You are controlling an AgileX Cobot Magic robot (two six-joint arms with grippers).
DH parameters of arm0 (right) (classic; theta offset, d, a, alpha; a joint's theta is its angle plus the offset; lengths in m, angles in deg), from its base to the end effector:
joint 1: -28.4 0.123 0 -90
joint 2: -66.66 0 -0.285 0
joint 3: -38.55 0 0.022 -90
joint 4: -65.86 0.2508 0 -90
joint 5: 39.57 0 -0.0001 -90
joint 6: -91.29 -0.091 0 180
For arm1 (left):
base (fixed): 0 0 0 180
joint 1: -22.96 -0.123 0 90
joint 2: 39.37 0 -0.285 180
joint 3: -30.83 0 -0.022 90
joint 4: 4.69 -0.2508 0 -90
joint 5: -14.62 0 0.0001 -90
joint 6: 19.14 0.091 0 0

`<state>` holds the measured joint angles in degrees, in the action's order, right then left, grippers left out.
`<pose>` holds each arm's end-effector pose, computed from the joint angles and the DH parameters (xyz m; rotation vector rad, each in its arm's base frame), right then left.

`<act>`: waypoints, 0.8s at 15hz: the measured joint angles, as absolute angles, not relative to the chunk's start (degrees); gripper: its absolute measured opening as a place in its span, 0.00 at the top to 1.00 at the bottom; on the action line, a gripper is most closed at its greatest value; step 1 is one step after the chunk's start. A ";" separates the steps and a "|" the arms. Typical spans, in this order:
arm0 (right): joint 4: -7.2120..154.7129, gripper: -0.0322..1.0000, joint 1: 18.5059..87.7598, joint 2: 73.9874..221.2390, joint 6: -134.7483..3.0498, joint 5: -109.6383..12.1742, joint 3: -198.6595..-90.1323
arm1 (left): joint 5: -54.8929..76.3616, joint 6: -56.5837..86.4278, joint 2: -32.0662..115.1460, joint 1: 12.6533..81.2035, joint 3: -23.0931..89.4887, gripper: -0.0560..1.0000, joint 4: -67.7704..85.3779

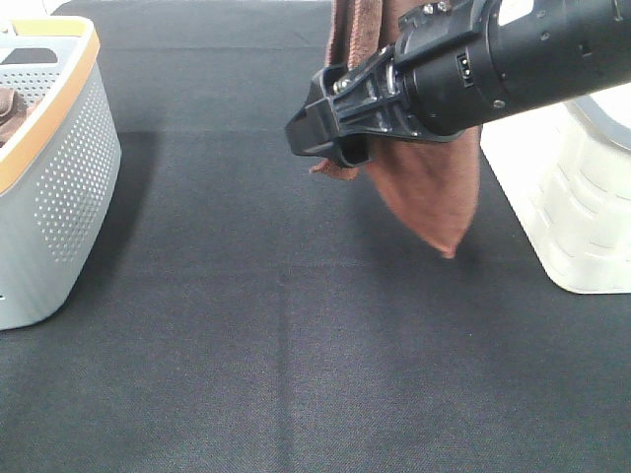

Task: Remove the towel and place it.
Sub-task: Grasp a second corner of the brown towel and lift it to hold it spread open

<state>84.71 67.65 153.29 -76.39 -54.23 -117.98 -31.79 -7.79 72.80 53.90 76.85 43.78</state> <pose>0.2287 0.1965 0.2912 -0.6799 2.1057 0.5357 0.3203 -0.2496 0.4938 0.5189 1.8283 -1.2092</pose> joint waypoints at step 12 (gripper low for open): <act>67.23 0.36 67.65 153.29 -93.41 -59.16 -117.98 | -33.11 -7.33 70.34 53.90 76.85 0.95 42.52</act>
<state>67.23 67.65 153.29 -93.41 -59.16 -117.98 -33.11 -7.33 70.34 53.90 76.85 42.52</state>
